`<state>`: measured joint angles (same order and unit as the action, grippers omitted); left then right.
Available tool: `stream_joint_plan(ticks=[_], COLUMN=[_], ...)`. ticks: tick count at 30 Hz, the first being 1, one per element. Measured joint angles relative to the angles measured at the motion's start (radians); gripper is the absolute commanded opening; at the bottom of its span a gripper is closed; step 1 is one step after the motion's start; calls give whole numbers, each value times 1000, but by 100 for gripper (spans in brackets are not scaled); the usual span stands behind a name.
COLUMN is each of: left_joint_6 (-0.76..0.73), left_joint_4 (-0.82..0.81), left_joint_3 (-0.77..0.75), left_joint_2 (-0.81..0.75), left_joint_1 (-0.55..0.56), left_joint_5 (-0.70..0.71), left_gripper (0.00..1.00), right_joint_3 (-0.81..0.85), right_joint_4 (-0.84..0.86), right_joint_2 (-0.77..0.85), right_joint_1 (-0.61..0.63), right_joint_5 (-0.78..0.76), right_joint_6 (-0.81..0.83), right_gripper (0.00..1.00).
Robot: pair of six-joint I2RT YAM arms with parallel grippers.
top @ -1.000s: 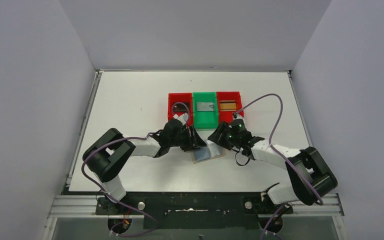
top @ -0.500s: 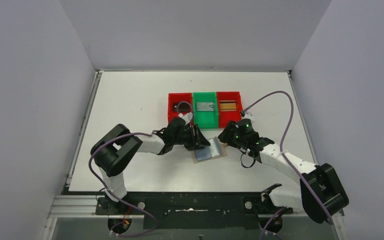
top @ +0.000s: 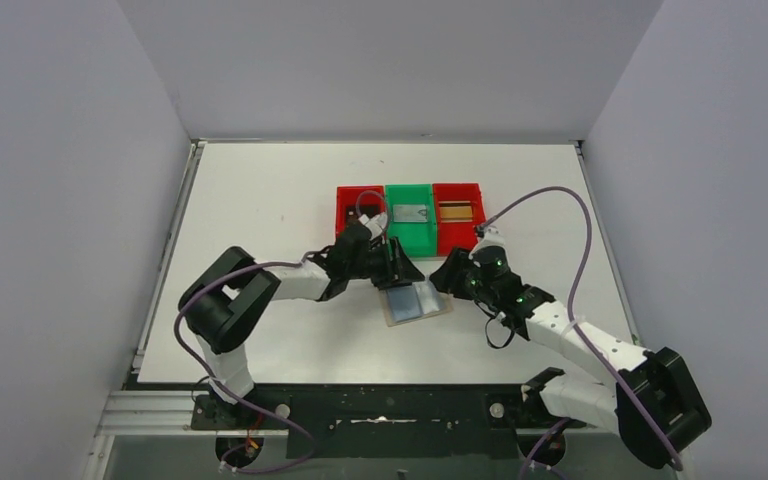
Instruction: Take the credit cards out of the card holder
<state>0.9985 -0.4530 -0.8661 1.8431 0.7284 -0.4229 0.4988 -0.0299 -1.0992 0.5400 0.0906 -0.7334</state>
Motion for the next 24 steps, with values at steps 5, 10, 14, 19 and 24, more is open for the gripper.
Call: stream_joint_plan(ticks=[5,10,14,19,24], left_joint_6=[-29,-62,-76,-87,-93], left_joint_4=[132,266,349,452,492], left_joint_3=[73,172,278,350,362], left_joint_2=[-198,-494,-682,-798,-849], left_joint_1=[-95,-237,-315,-343,-349], left_joint_5=[118,294,377,414,425], left_gripper=[55,58,59,59,59], right_joint_3=[7,109,200,262,282], right_joint_4=[8,-45,-84,-121,-142], right_joint_2=[-28,-174,-269,-351,-416], right_joint_1=[81,204,268,293,301], right_joint_5=[-37,-108,-168,-200,-203], right_joint_6=[28,55,80,103,122], right_gripper=[55,67,71,72,71])
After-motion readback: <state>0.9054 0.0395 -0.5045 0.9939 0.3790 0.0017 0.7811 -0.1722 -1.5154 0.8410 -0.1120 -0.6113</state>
